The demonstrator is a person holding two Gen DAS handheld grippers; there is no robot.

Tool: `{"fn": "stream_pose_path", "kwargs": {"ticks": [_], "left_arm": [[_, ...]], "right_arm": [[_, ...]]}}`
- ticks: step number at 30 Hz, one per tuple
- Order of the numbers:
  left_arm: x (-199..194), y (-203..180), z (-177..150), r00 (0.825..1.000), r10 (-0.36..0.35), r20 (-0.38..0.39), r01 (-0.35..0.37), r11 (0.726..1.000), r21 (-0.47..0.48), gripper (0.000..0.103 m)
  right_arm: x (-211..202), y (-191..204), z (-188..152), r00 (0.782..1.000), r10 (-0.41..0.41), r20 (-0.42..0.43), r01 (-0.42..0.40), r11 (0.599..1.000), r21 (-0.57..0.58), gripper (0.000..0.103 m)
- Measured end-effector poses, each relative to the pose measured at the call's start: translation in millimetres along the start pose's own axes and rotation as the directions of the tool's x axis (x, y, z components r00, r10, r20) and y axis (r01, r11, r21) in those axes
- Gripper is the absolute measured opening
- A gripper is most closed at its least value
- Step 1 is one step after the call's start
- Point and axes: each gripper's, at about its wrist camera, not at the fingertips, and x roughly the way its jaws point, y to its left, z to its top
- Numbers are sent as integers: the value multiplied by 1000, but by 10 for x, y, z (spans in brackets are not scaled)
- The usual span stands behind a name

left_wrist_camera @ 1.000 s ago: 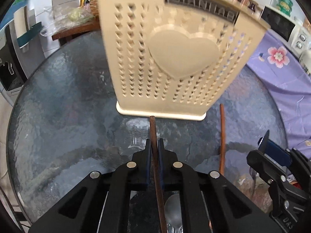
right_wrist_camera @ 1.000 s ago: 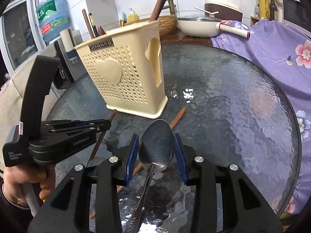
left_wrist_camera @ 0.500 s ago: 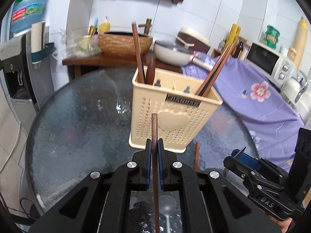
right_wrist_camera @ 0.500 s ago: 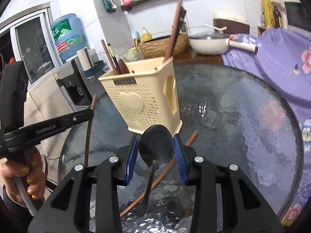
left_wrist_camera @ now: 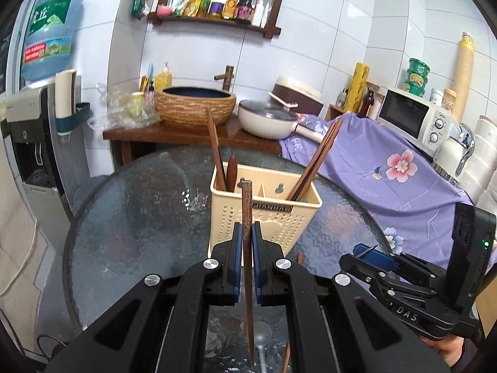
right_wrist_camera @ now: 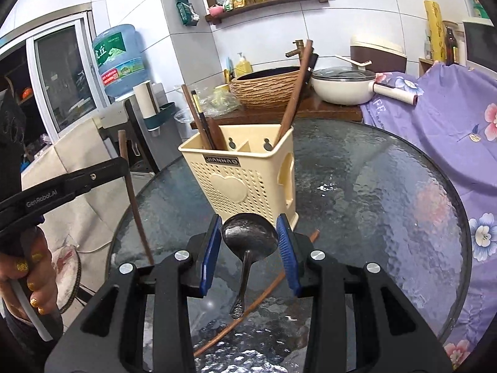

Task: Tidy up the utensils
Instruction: 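Lift the metal spoon and wooden chopstick and carry both over the holder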

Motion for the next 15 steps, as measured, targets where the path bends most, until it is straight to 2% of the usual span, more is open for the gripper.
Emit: {"fn": "stream_pose_path", "kwargs": {"ticks": [9, 15], "left_arm": [[-280, -99, 292, 997, -5, 77, 3, 999, 37, 6], [-424, -178, 584, 991, -14, 136, 8, 999, 50, 6]], "right_arm": [[-170, 120, 340, 999, 23, 39, -22, 999, -32, 37], [-308, 209, 685, 994, 15, 105, -9, 998, -58, 37]]}}
